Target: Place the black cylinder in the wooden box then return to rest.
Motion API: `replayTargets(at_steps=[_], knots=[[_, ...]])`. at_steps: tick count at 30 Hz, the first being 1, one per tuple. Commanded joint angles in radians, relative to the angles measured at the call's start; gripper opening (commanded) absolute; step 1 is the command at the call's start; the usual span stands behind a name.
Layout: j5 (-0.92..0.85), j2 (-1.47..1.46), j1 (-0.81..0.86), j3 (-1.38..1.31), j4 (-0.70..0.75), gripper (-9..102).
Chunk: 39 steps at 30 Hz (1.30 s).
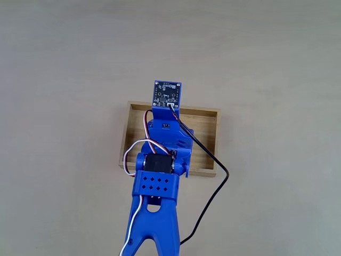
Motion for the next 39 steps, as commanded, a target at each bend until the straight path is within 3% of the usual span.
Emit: replayTargets(at_steps=[1,39], knots=[[0.002,-0.023,0.008,-0.003,-0.063,20],[0.017,0.025,0.032,0.11,-0.176,20]])
